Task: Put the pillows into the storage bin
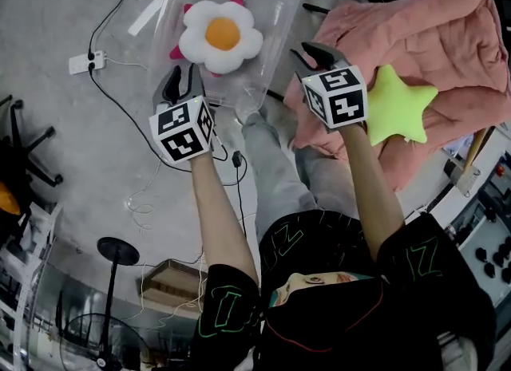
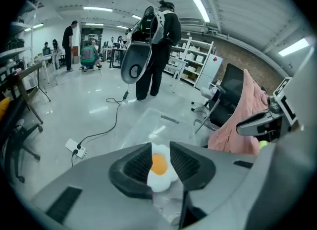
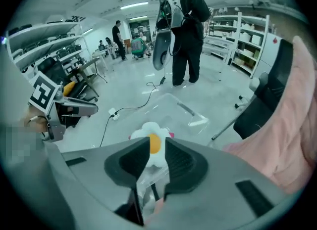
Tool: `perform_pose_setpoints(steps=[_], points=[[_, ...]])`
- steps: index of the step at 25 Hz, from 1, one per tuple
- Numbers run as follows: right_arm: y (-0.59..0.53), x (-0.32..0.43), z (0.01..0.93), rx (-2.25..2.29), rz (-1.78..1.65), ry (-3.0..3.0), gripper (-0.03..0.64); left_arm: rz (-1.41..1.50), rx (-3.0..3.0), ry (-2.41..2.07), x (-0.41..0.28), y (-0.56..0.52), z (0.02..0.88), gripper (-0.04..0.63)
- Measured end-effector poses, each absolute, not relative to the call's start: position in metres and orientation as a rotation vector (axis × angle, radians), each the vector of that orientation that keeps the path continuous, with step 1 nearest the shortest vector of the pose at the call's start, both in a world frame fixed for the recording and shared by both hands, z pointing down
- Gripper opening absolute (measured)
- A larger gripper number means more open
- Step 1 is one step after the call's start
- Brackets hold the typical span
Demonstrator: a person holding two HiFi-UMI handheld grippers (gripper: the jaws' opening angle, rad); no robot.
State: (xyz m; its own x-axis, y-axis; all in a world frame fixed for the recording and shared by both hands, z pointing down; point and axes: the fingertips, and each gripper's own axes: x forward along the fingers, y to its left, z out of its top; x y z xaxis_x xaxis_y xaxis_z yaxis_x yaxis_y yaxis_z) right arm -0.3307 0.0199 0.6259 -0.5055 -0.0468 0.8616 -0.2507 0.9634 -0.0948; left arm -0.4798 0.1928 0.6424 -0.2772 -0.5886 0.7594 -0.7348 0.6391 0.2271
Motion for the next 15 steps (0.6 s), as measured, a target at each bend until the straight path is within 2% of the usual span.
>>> perform_pose_setpoints(steps=[2,4,15], points=[[0.016,-0.321,0.618,0.243,0.262,-2.114,0.039,0.196,1.075,-1.977,-0.47,0.185,0.635,0.056],[0.015,-0.309,0.605,0.249,0.298,-2.148,0.003,0.183,1.125,-1.964,-0.456,0.174,0.624,-0.006],[-0.016,-0.243,0.551,0.362,0.5,-2.304,0.003,0.193,1.389,-1.814,-0.373,0.093,0.582,-0.003]])
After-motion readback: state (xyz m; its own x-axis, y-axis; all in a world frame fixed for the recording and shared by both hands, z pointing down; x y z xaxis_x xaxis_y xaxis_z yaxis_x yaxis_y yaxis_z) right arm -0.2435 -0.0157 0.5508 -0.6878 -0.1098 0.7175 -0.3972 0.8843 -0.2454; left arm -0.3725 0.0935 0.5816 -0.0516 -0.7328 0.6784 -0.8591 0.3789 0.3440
